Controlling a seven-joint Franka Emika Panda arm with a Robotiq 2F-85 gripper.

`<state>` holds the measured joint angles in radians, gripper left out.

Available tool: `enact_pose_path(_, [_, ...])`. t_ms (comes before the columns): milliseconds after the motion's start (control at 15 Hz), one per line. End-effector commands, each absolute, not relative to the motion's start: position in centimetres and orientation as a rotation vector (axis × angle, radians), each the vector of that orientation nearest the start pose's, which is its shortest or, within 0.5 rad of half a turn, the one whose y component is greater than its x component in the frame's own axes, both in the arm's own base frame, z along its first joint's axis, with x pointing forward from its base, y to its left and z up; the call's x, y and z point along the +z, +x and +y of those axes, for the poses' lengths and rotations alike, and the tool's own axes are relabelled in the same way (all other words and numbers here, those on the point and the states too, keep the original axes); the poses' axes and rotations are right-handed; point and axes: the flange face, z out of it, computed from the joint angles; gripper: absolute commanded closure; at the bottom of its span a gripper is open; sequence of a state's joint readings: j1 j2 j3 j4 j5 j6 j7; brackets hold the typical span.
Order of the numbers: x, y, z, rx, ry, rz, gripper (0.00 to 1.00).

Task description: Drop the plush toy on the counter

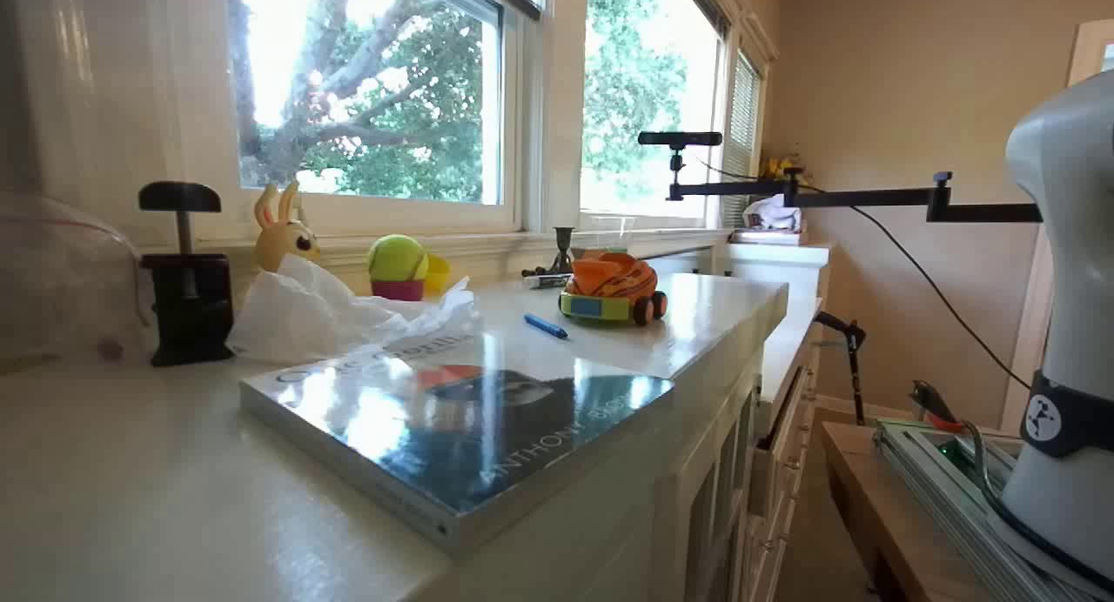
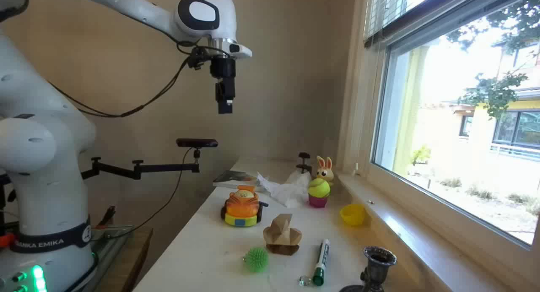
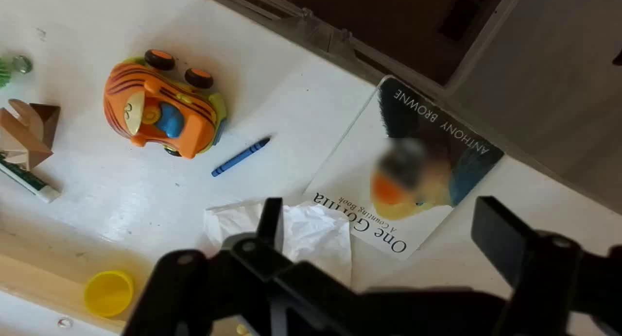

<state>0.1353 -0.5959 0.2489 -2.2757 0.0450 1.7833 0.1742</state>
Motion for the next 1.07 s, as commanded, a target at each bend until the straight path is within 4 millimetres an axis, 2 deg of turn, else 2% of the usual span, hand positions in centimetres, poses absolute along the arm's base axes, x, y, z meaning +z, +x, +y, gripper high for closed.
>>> enact_pose_path(0, [57.6,34.9,16.5,-0.178,-3.194,-0.268,0.00])
enact_pose_path(333, [57.6,34.9,16.5,-0.178,-3.194,-0.268,0.00])
enact_pose_path(467, [57.3,34.6,16.5,-0.133,-3.217,-0.525,0.00])
enact_pose_path(533, [57.4,35.0,15.8,-0.140,-3.236,-0.586,0.00])
enact_pose_path(867, [58.5,38.2,9.6,-0.232,-3.344,-0.381,0.00])
enact_pose_path(1000, [58.6,39.6,6.9,-0.291,-3.333,-0.290,0.00])
